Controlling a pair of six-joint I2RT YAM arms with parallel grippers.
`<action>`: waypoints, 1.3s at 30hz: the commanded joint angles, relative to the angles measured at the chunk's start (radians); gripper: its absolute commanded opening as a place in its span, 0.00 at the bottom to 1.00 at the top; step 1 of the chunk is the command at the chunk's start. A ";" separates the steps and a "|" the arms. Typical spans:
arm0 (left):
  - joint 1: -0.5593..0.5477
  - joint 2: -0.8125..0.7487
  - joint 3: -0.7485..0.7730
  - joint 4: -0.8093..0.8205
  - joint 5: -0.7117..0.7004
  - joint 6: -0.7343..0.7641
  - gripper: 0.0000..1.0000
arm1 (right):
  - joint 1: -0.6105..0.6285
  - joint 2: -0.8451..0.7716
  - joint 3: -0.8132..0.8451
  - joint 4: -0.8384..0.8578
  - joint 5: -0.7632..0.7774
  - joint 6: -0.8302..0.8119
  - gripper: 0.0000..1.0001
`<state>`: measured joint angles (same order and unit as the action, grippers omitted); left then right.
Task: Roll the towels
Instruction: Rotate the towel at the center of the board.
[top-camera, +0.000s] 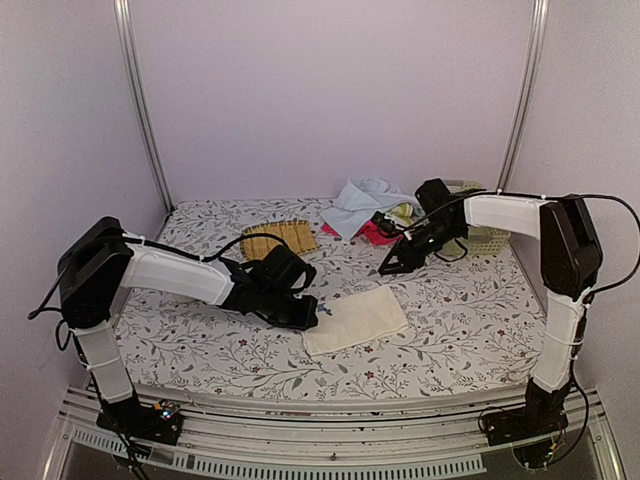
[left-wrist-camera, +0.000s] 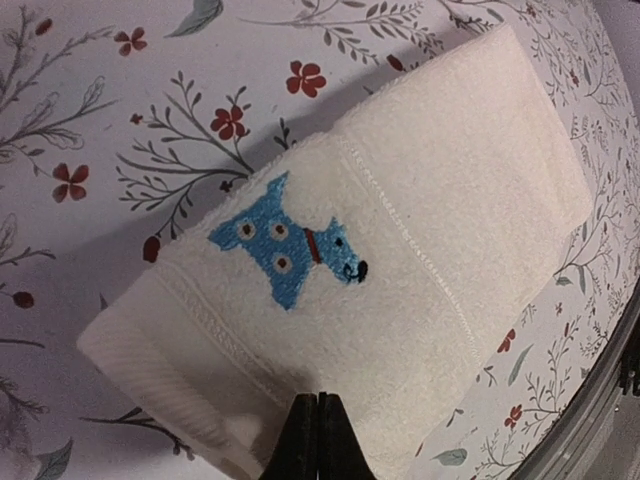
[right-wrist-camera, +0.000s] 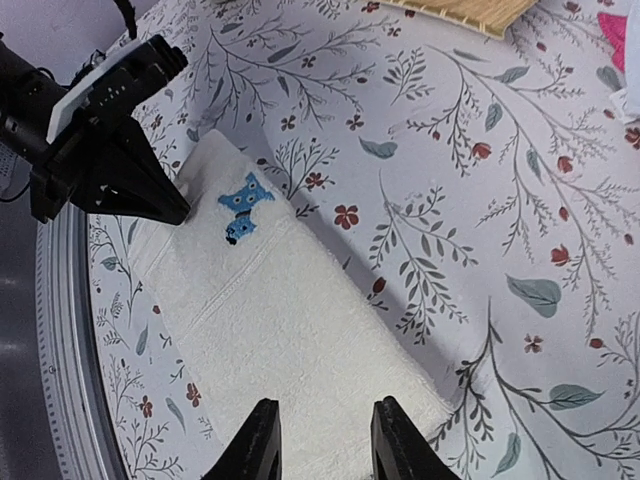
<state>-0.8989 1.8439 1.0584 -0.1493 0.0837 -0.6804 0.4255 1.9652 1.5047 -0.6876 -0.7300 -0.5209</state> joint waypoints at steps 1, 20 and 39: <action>0.028 -0.011 -0.043 0.046 0.033 -0.008 0.00 | 0.028 0.049 0.012 -0.082 -0.012 -0.031 0.33; 0.120 0.020 -0.094 -0.007 0.031 0.054 0.00 | 0.083 0.083 -0.228 -0.057 0.258 0.026 0.20; 0.150 -0.052 0.129 -0.131 -0.011 0.264 0.00 | 0.262 -0.091 -0.161 -0.271 -0.142 -0.118 0.26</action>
<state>-0.7105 1.9255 1.2633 -0.2951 0.0853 -0.4114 0.7414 1.9251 1.2713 -0.9104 -0.7898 -0.5907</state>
